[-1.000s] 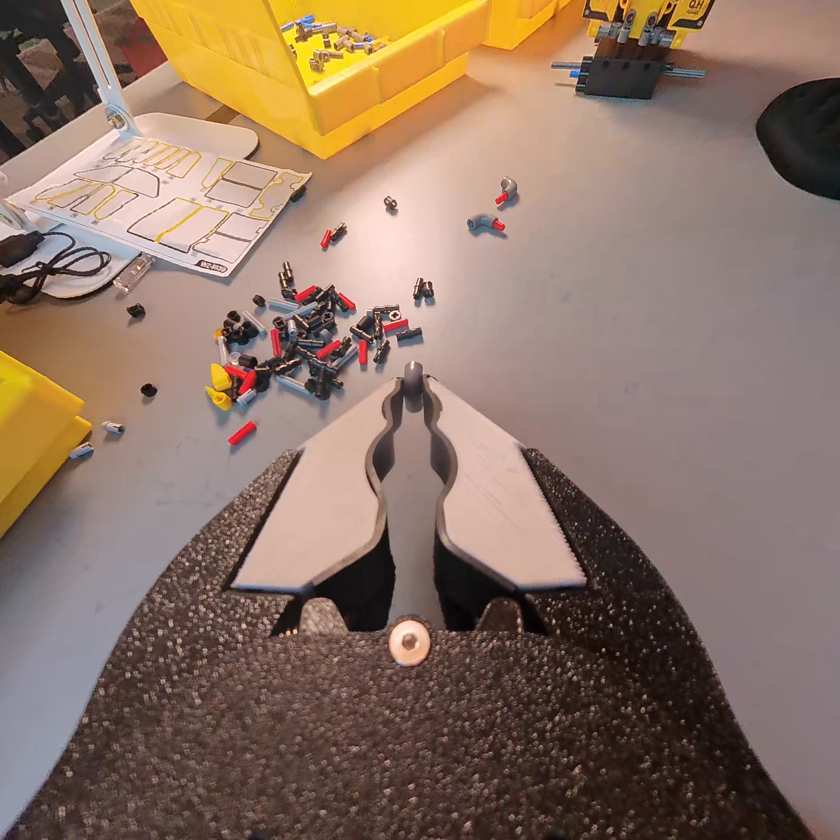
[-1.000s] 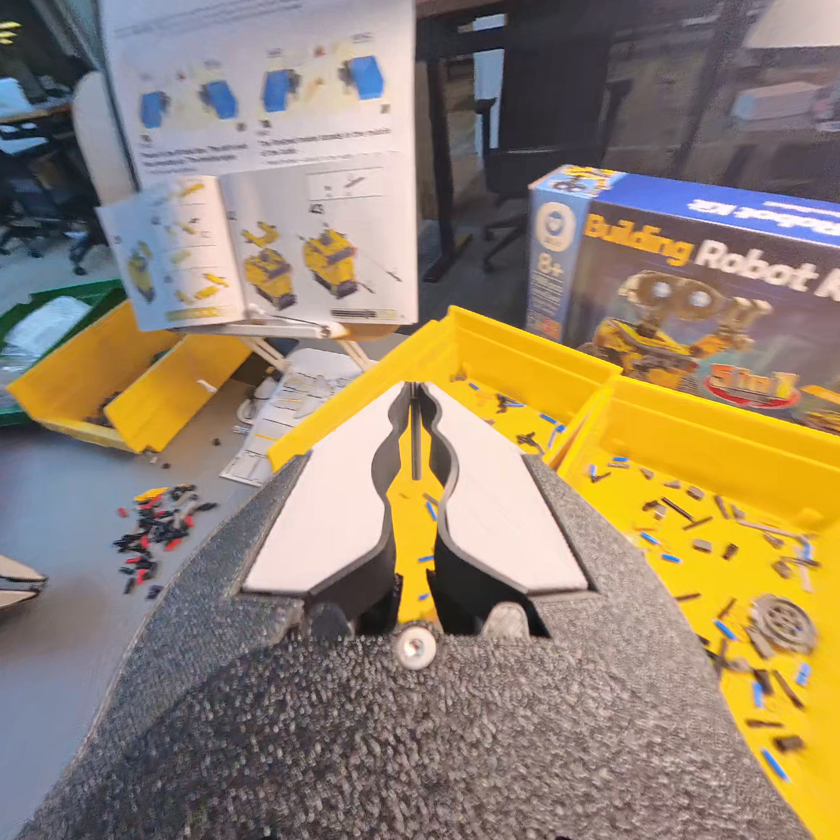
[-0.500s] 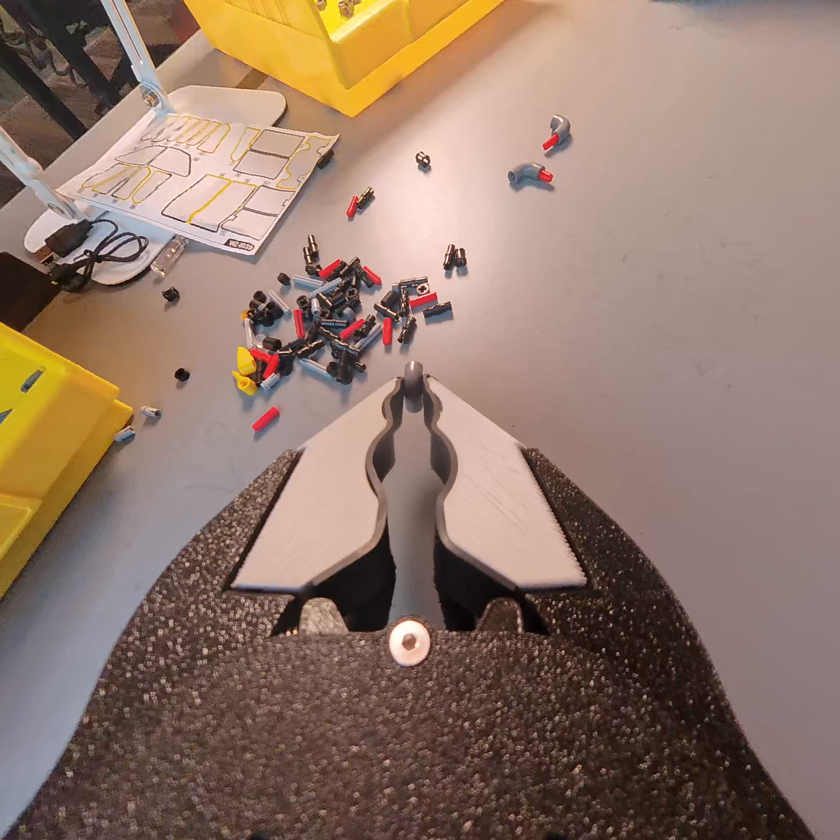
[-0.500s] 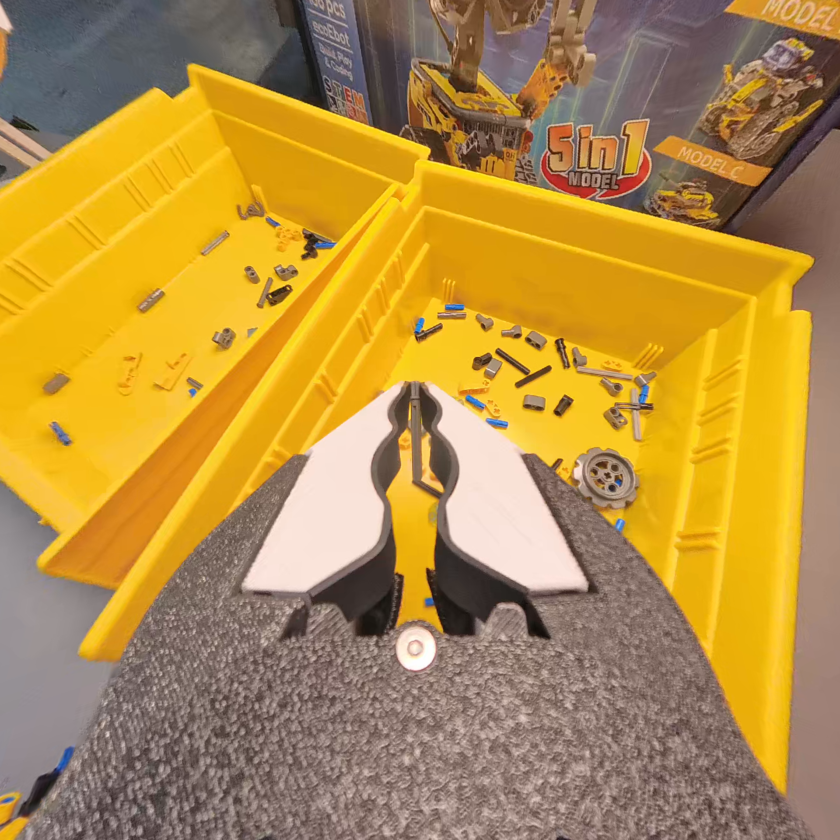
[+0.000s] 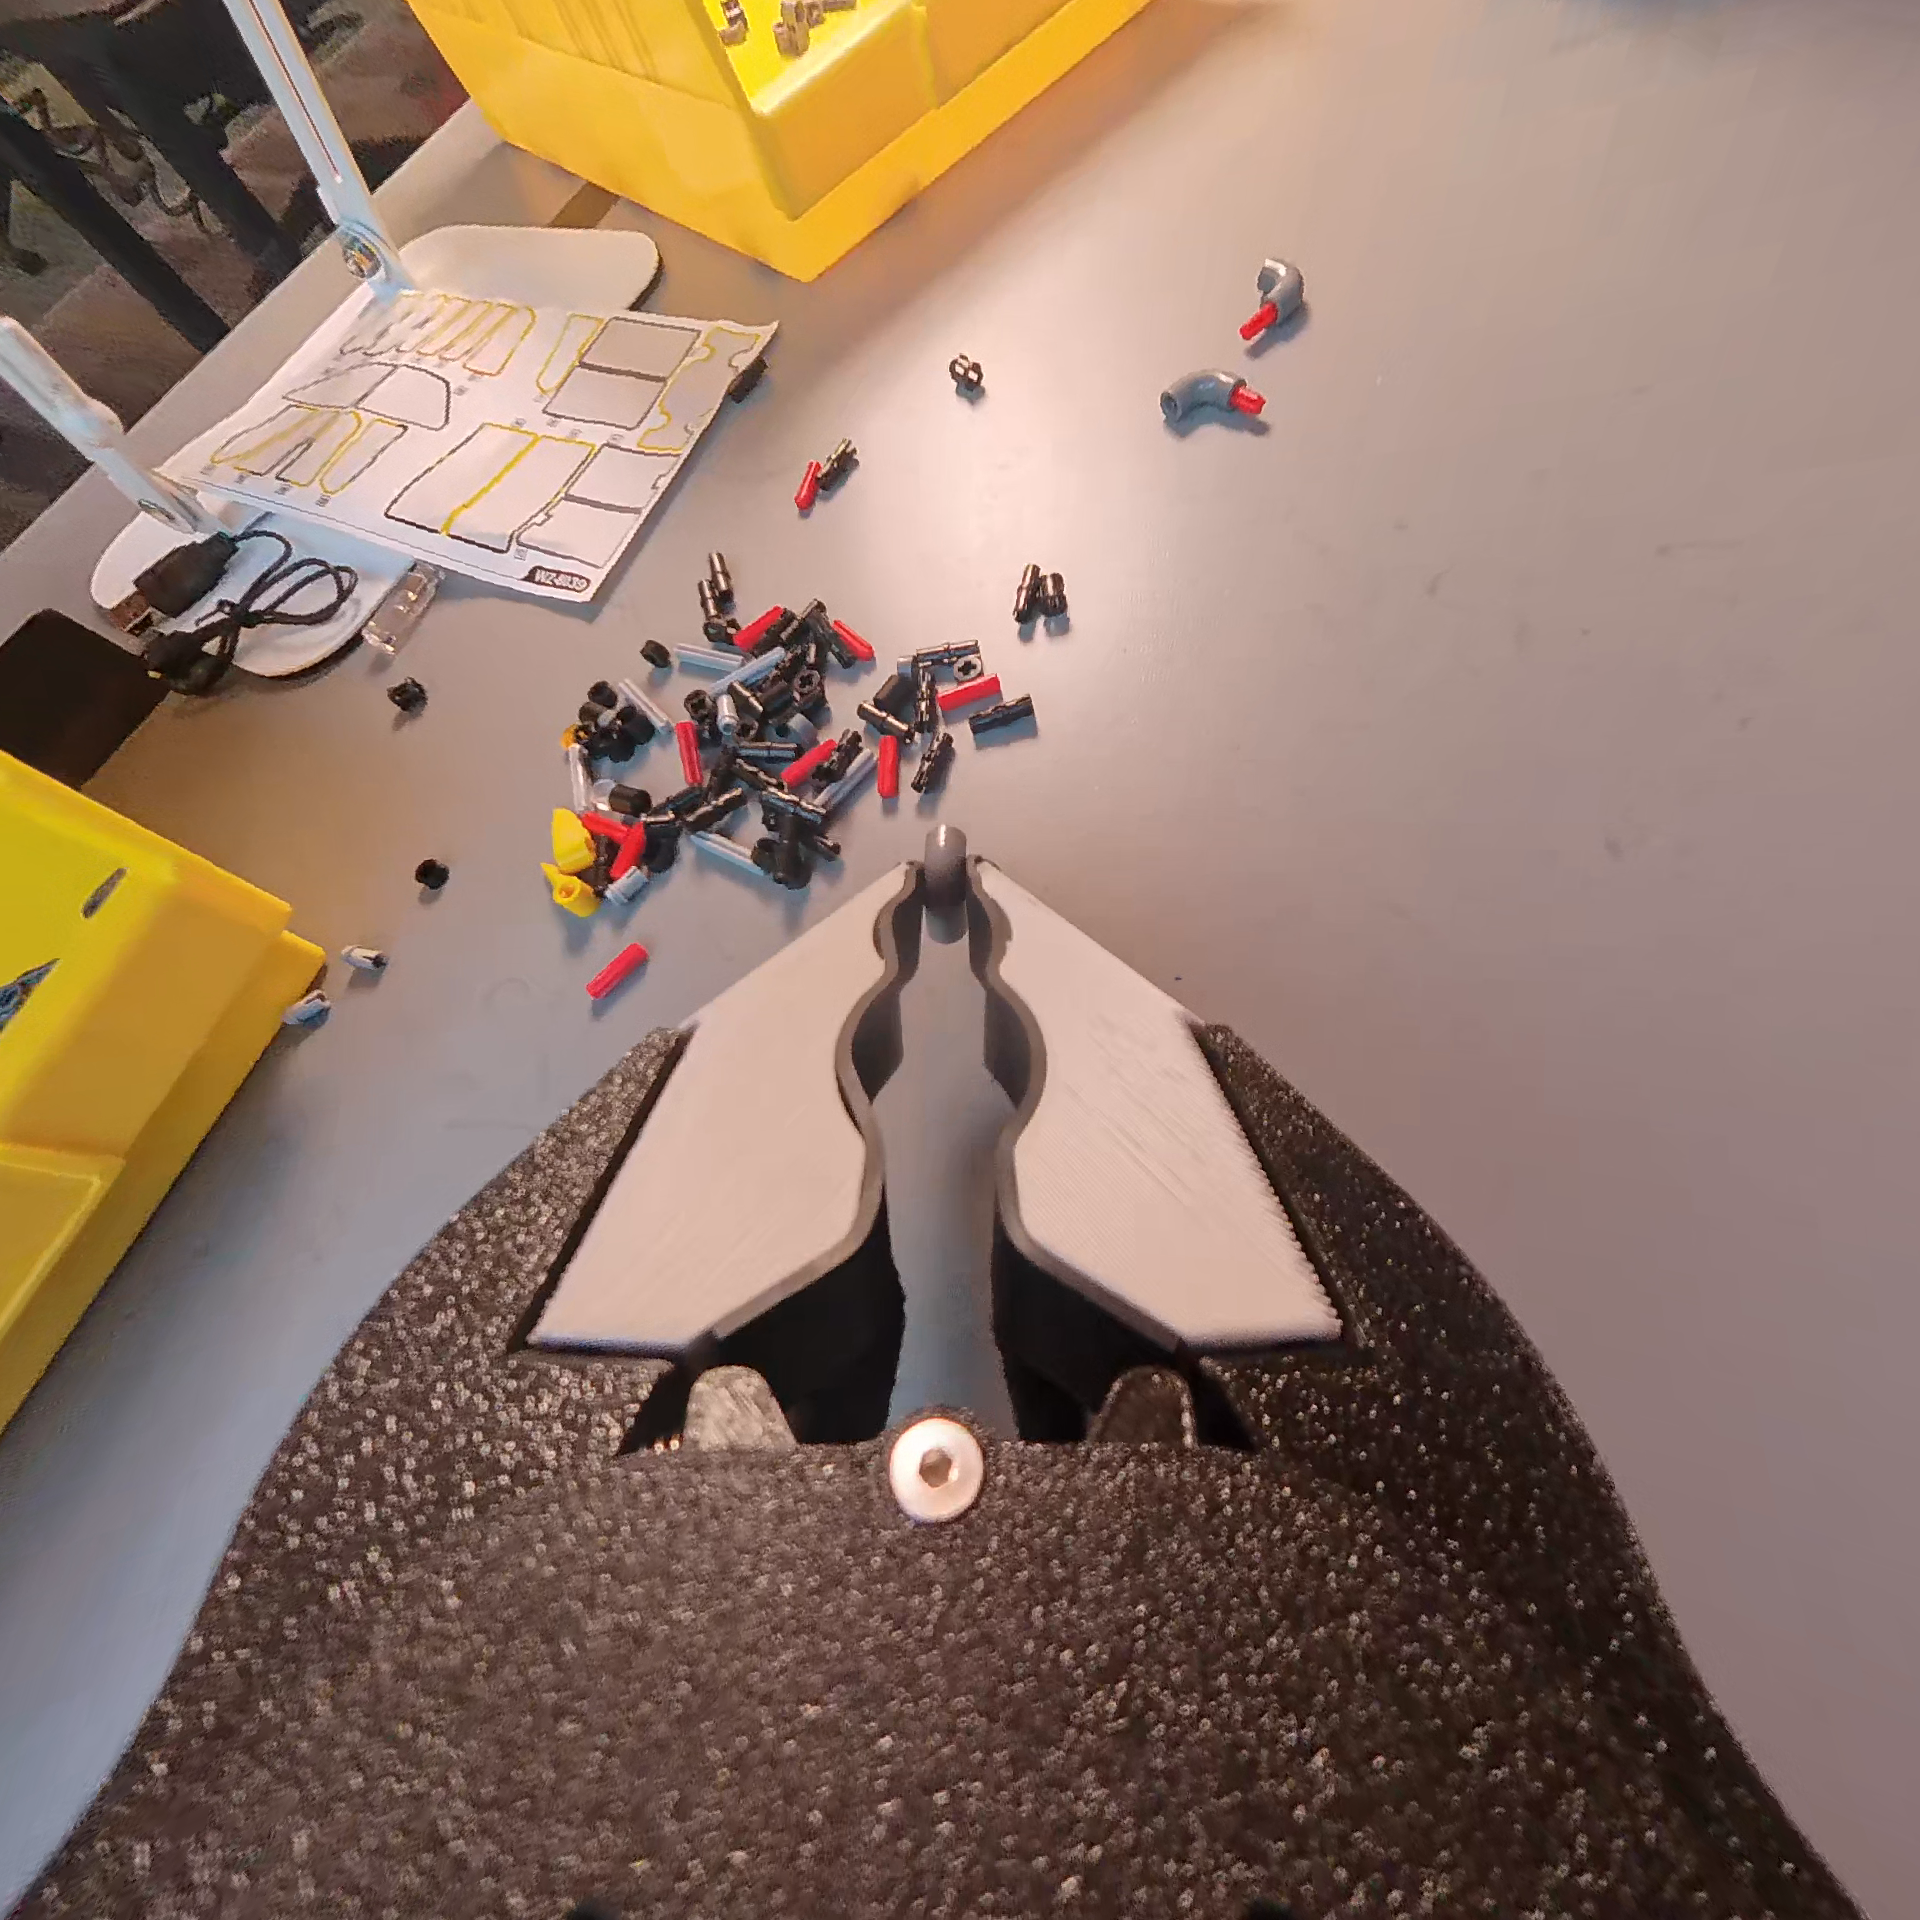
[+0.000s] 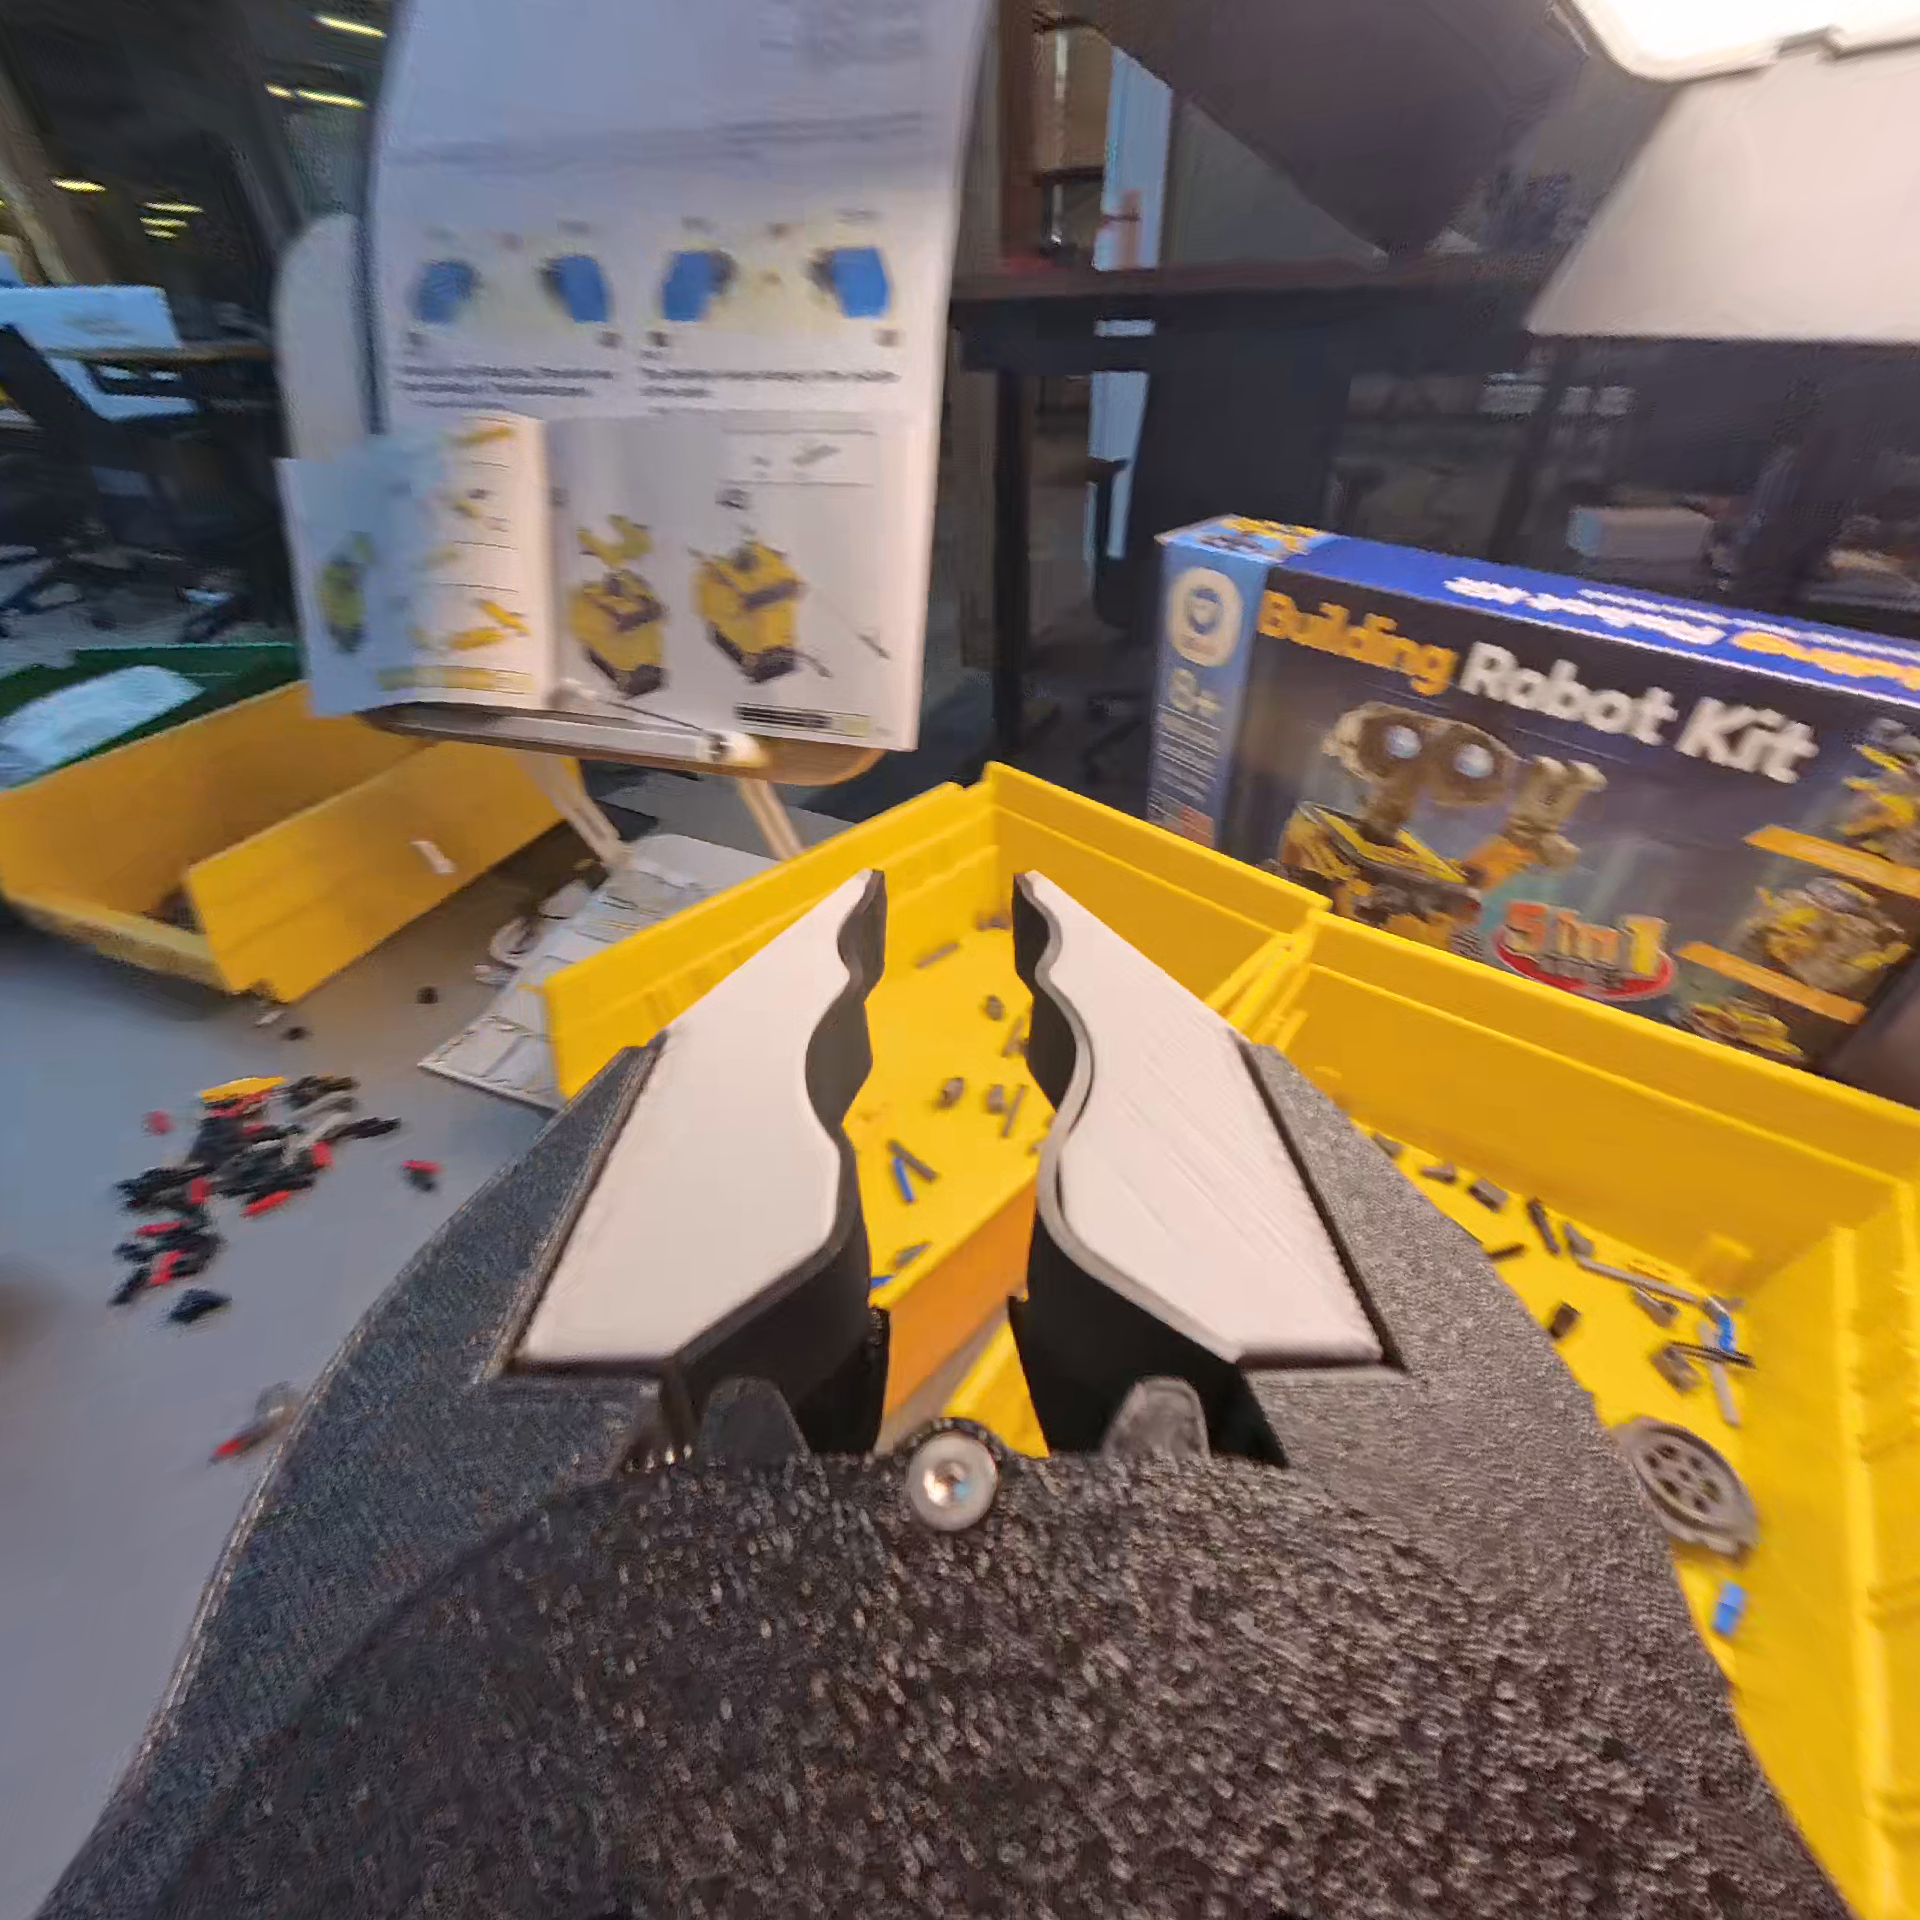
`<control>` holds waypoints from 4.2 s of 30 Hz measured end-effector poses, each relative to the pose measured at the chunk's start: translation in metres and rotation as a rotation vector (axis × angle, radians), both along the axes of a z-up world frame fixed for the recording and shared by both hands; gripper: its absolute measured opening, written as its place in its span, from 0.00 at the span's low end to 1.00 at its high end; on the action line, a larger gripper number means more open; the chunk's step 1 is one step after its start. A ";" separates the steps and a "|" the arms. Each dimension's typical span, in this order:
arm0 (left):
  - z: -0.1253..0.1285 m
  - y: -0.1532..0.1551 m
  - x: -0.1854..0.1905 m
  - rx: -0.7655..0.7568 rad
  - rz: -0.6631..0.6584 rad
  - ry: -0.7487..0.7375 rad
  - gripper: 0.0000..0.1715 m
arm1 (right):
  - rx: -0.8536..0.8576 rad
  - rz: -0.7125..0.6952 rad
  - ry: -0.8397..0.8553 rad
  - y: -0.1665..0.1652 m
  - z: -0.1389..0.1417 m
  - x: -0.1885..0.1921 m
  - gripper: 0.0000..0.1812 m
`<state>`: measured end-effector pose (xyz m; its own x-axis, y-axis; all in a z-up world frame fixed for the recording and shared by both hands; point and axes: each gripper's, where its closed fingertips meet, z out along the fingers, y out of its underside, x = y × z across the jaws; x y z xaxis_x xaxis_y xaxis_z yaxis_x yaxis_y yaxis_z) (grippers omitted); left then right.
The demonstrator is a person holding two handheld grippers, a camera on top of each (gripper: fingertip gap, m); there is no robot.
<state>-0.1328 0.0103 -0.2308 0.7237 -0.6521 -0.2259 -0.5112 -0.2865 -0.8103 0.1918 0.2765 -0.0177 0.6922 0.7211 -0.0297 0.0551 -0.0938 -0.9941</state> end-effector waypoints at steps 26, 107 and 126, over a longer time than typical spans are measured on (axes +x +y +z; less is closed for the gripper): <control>0.095 -0.199 -0.303 -0.072 1.079 0.008 0.06 | 0.058 0.433 -0.398 -0.206 -0.179 -0.179 0.16; 0.064 -0.177 -0.024 0.176 0.457 -0.266 0.59 | -0.049 -0.166 -0.212 -0.335 -0.137 0.011 0.54; 0.039 -0.153 -0.032 0.095 0.515 -0.199 0.65 | -0.101 -0.390 -0.181 -0.215 -0.143 0.085 0.73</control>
<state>-0.1648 -0.1423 -0.1915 0.9779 -0.1869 -0.0933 -0.1594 -0.3795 -0.9114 0.2766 0.0610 -0.1611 0.9126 0.4044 0.0601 0.1686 -0.2383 -0.9564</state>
